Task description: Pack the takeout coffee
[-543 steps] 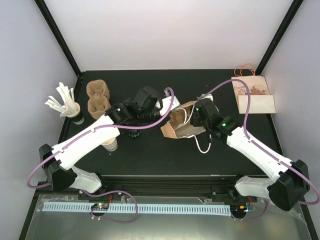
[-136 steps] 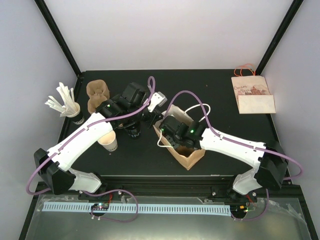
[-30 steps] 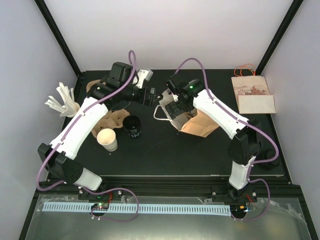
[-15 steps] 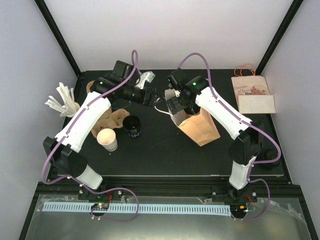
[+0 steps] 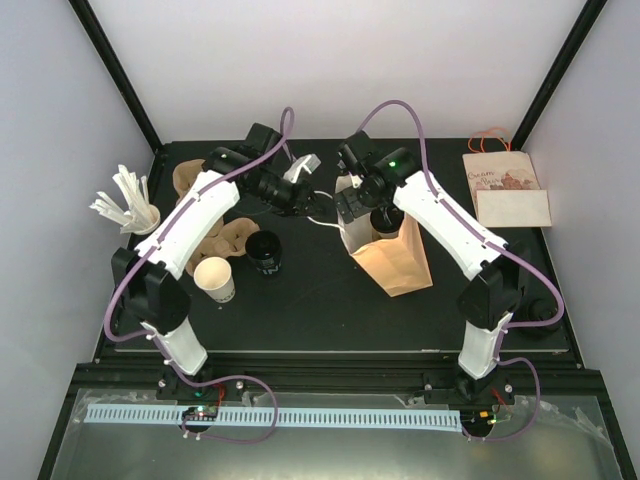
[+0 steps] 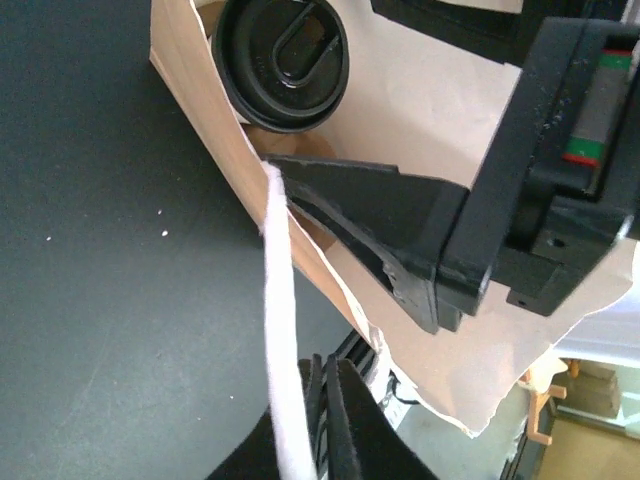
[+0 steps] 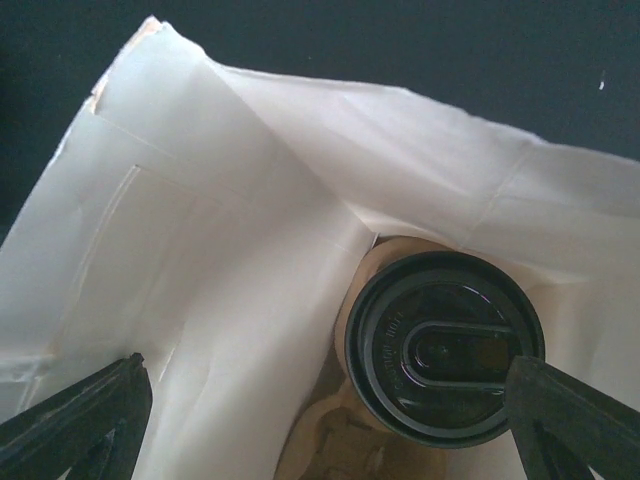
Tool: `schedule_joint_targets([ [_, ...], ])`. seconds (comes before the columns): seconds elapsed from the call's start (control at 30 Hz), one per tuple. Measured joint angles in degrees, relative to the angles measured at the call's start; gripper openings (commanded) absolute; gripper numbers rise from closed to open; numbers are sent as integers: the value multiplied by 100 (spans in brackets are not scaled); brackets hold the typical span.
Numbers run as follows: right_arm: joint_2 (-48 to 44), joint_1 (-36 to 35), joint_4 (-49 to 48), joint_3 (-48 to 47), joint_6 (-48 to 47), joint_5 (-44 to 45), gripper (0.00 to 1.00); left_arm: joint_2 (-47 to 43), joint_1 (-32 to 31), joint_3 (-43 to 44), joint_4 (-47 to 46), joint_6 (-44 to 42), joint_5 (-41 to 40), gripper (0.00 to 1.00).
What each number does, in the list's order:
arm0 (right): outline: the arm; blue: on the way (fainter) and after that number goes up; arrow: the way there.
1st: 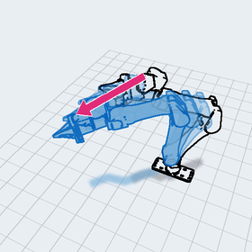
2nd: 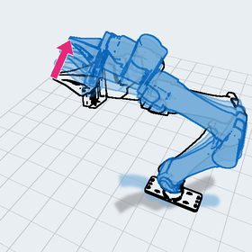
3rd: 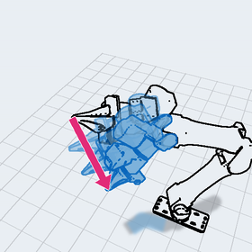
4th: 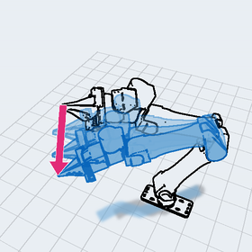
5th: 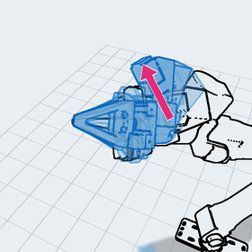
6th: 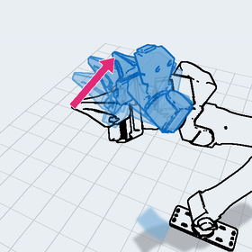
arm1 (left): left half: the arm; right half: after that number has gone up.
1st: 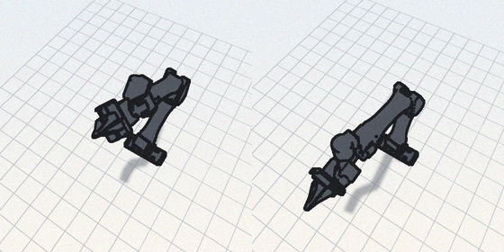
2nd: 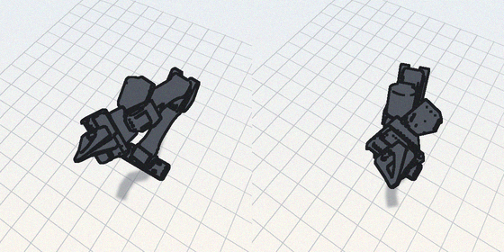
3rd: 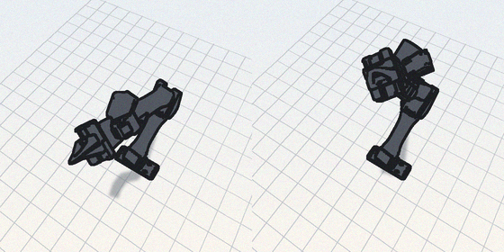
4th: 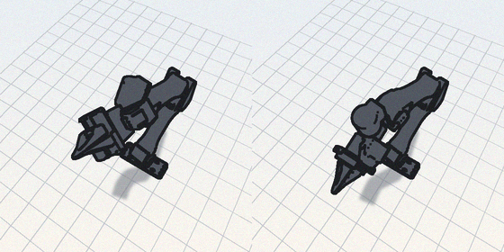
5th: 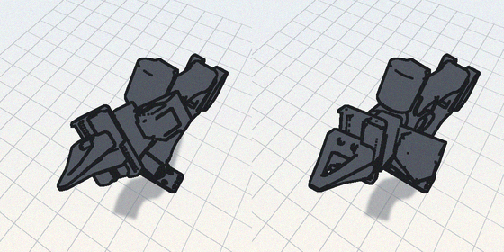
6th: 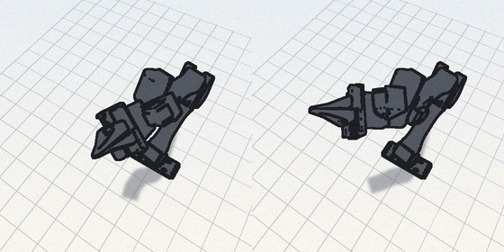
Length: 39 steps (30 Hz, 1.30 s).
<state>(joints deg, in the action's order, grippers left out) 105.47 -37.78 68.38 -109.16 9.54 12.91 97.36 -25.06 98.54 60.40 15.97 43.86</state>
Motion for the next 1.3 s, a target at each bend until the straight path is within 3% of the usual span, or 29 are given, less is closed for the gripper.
schedule_joint_targets([
  [0.3, -103, 0, 70, -466, -85, -177, 98, 229, 144, 907, 31, 44, 98, 2],
  [0.53, -1010, 0, -634, -734, -299, -911, 98, 522, 407, 1478, -48, 319, 275, 2],
  [0.73, -1593, 0, -1259, -920, -380, -892, 99, 1058, 581, 1825, -175, 470, 282, 1],
  [1.23, -2553, 0, -1591, 483, -269, -94, 99, 1152, 1163, 1985, -2162, 1563, 39, 2],
  [1.3, -2645, 0, -1585, 682, -181, -87, 99, 1139, 1193, 1945, -2369, 1582, 7, 7],
])
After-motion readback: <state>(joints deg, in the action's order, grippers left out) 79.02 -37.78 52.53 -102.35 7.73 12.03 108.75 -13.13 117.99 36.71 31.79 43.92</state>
